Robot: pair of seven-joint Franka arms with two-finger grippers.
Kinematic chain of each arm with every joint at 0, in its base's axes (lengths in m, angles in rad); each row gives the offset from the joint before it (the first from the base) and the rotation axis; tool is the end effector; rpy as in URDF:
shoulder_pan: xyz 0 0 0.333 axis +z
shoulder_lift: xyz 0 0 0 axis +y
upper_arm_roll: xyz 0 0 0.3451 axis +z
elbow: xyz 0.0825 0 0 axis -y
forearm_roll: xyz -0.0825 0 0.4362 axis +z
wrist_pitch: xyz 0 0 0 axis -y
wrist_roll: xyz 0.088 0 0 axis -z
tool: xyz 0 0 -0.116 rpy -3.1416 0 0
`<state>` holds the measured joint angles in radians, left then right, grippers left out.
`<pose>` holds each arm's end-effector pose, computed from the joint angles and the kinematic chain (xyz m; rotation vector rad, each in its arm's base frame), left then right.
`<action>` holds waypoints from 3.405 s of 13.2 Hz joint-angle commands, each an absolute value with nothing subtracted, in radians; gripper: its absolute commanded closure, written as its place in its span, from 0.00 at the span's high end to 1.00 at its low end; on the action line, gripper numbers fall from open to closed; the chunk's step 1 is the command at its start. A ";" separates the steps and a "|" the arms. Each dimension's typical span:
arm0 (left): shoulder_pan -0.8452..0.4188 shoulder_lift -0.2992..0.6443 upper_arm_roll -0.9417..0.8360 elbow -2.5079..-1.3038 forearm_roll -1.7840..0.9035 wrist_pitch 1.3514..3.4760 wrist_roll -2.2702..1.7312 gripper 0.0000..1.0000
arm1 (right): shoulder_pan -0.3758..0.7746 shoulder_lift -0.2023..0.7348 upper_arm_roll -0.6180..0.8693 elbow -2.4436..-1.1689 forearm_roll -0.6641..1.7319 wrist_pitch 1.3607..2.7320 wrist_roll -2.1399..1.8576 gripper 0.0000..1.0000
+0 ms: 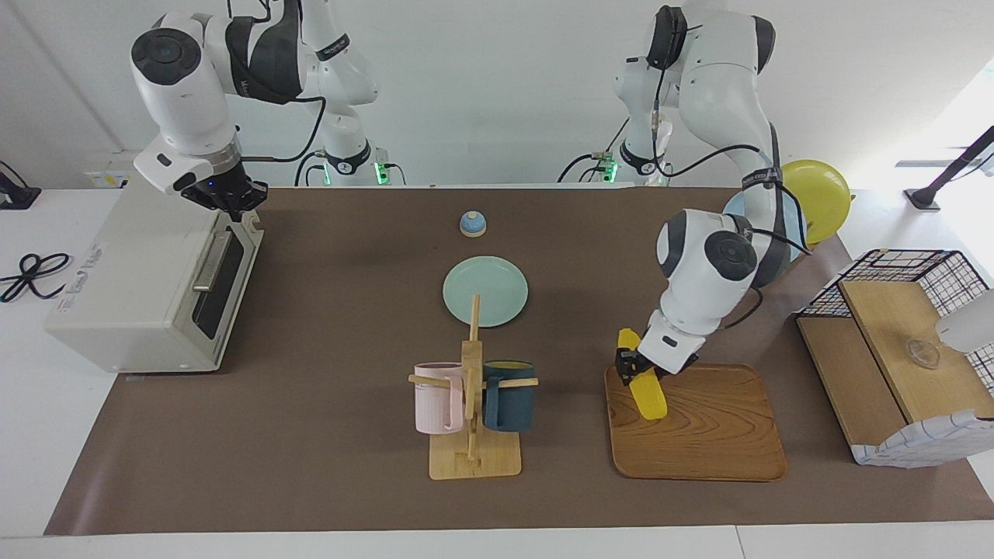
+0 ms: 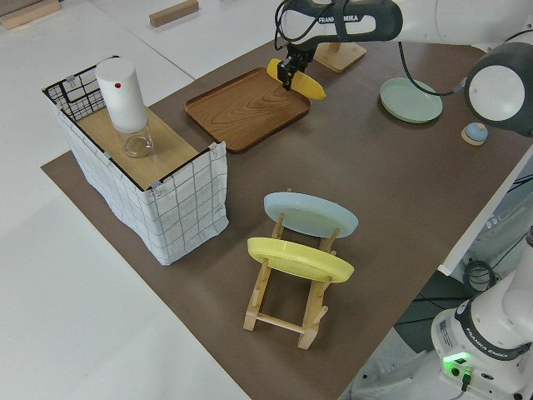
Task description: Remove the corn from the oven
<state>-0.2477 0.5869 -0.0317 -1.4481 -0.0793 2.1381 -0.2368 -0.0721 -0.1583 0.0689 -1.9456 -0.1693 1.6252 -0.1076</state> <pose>0.7560 -0.2165 0.3472 3.0296 0.0042 0.1179 0.5393 -0.0186 0.5465 2.9555 0.1860 -0.2558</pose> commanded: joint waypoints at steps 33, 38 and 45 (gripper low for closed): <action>-0.127 0.441 -0.005 -1.319 -0.060 1.809 -0.087 1.00 | 0.040 -0.040 0.014 -1.655 0.009 1.463 0.011 1.00; -0.127 0.257 0.017 -1.337 -0.051 1.533 -0.084 1.00 | 0.044 -0.046 -0.050 -1.655 0.005 1.473 -0.034 1.00; -0.129 -0.086 0.014 -1.696 -0.044 1.489 -0.095 1.00 | 0.032 -0.061 -0.048 -1.666 0.014 1.467 -0.031 1.00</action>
<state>-0.1243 0.0120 0.0133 -1.5420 -0.0658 1.4661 -0.0916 0.0364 -0.0463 -0.0443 -1.6610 0.0152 1.4833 -0.0171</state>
